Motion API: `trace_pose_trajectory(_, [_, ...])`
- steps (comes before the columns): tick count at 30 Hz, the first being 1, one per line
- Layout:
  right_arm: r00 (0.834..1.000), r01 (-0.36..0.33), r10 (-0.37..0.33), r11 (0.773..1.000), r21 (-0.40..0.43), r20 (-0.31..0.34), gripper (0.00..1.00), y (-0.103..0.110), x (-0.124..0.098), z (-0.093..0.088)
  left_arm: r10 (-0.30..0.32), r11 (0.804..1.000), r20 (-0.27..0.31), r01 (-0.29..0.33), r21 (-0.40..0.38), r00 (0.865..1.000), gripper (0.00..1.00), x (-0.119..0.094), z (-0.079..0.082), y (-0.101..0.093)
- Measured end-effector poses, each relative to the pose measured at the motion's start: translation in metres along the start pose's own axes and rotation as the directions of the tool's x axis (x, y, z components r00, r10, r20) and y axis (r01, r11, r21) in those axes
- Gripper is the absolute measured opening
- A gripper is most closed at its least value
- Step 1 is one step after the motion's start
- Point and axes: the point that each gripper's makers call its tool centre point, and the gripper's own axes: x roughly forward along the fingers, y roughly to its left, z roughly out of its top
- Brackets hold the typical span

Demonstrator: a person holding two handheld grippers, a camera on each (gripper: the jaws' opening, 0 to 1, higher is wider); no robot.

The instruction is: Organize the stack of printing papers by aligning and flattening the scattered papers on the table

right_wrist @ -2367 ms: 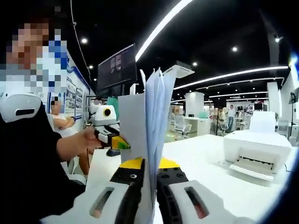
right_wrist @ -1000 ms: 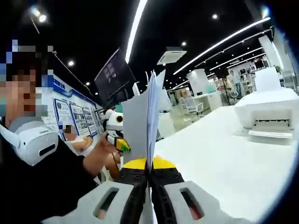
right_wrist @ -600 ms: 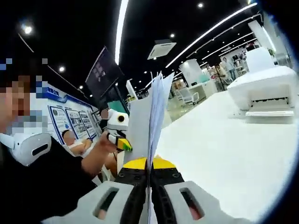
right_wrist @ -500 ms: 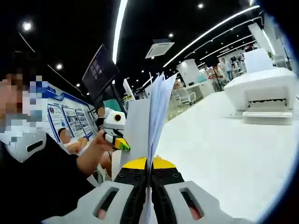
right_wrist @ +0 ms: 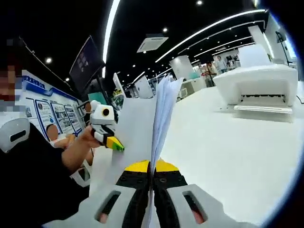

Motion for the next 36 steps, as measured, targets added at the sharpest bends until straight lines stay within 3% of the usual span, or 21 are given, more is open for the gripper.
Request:
trace_pose_trajectory(21, [0.992,0.106,-0.107,0.994,-0.006,-0.067,0.00,-0.040,0.015,-0.036,0.108,0.994,-0.089,-0.106,0.025,0.990,0.07,0.029,-0.020,0.048])
trace_pose_trajectory(29, [0.987,0.137,-0.140,0.989,-0.046,-0.075,0.00,-0.051,0.021,-0.044,0.163,0.985,-0.105,-0.154,0.083,0.981,0.08,0.032,-0.024,0.059])
trace_pose_trajectory(36, [0.973,0.193,-0.207,0.972,-0.131,-0.105,0.00,-0.060,0.026,-0.053,0.231,0.963,-0.115,-0.210,0.170,0.966,0.13,0.034,-0.028,0.071])
